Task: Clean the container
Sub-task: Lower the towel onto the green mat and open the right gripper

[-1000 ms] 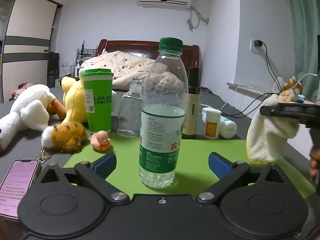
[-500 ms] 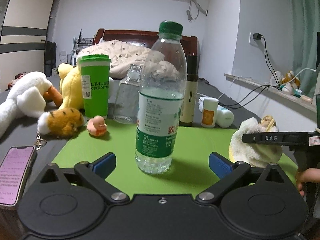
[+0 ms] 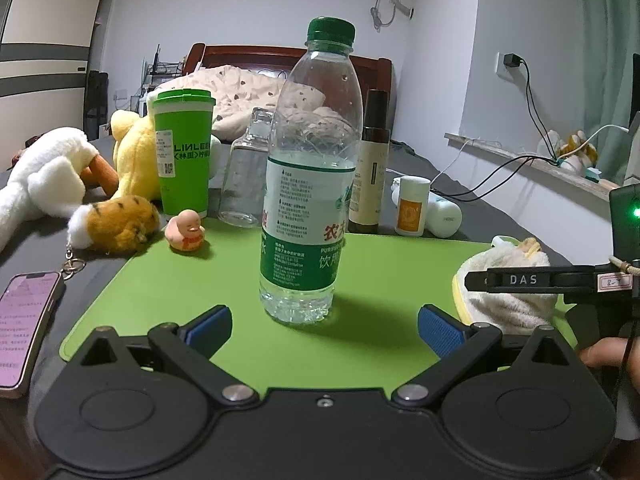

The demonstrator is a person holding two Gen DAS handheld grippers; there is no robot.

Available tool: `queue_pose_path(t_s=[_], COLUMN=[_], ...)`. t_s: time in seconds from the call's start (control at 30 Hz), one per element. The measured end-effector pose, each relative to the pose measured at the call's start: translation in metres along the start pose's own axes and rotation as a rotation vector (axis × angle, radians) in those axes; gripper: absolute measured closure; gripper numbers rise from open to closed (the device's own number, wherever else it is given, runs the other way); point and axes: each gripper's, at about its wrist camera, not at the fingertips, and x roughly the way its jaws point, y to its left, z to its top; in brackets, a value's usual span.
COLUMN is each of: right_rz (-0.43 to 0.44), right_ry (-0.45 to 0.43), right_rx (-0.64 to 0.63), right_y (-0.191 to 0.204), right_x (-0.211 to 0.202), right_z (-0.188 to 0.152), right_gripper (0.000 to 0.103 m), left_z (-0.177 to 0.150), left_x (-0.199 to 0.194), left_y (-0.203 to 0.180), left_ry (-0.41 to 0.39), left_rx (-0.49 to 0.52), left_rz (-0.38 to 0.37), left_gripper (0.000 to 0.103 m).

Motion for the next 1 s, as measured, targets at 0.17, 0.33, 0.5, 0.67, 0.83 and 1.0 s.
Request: queue_pose_path(t_s=[0.17,0.33,0.5,0.67,0.83,1.0], right_rz=[-0.020,-0.059,-0.110,-0.172,-0.174,-0.148], right_ry=[0.069,0.107,0.104,0.094,0.050,0.014], right_rx=[-0.031,-0.090,-0.062,-0.044,-0.012,0.004], right_y=[0.005,0.015,0.011,0.002,-0.004,0.000], right_x=[0.011,0.018,0.015,-0.006,-0.042,-0.076], right_z=[0.000,0.000,-0.003,-0.011,-0.019,-0.030], right_gripper=[0.010,0.001,0.000,0.001,0.000,0.000], left_z=[-0.001,0.000,0.003,0.002,-0.001,-0.008], left_x=[0.000,-0.001,0.000,-0.005,-0.011,-0.015], left_y=[-0.001,-0.001,-0.003,-0.006,-0.008,-0.010], left_ry=[0.015,0.025,0.051,0.069,0.085,0.110], left_rx=[-0.006,-0.024,-0.021,-0.010,0.000,0.009], left_rz=[0.002,0.000,0.000,0.010,0.029,0.042], left_gripper=[0.002,0.000,0.000,0.000,0.000,0.000])
